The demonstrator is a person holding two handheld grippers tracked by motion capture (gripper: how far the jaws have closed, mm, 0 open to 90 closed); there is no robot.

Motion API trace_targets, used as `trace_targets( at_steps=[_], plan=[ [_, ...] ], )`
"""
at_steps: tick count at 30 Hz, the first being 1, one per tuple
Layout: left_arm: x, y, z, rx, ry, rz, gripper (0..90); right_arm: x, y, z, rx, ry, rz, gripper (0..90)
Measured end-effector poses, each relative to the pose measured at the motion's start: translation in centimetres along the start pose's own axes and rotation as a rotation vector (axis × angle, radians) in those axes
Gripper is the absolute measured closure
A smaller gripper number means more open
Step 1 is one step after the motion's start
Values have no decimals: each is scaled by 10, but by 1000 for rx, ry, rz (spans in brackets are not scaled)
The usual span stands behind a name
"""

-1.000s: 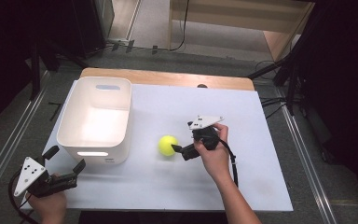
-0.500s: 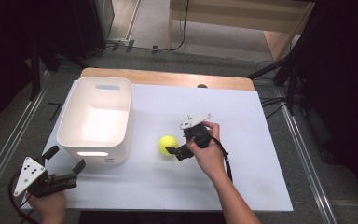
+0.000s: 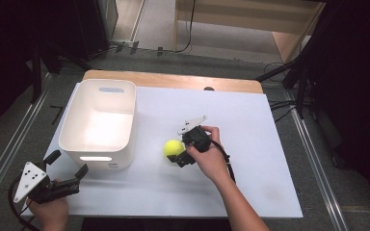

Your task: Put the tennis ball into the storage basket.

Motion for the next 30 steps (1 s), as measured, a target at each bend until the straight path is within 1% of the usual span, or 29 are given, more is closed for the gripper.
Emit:
trace_targets(
  at_steps=[1,2,3,5,10,13,15,17,20,24,27,28,29,30],
  plan=[
    [0,0,0,0,0,0,0,0,2,0,-12,0,8,0],
    [0,0,0,1,0,0,0,1,3,-1,-20,4,4,0],
    [0,0,0,3,-1,0,0,0,4,-1,-29,5,14,0],
    [0,0,0,3,-1,0,0,1,7,-2,-51,8,14,0],
    [0,0,0,3,0,0,0,2,11,-3,-76,19,19,0],
    [0,0,0,3,-2,0,0,2,15,-3,-91,14,29,0],
    [0,0,0,0,1,2,0,3,17,-4,-106,17,23,0],
    [0,0,0,1,2,1,0,4,20,-5,-120,26,7,0],
    [0,0,0,0,2,1,0,5,23,-6,-135,33,7,0],
    [0,0,0,1,0,1,0,3,29,-7,-161,26,16,0],
    [0,0,0,3,4,0,0,4,32,-7,-172,19,3,0],
    [0,0,0,3,3,2,0,4,32,-7,-171,22,-3,52],
    [0,0,0,2,2,2,0,4,32,-7,-170,26,-7,81],
    [0,0,0,0,2,1,0,5,33,-7,-168,25,-8,85]
  ],
)
Point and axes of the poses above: each handheld gripper's, and its own axes: y roughly forward along the jaws, z roughly out of its top, x roughly to its right, the point moved 6 cm from there along y, roughly forward along the jaws, and after that the axes turned 2 degrees about y, right-handed, at the moved point
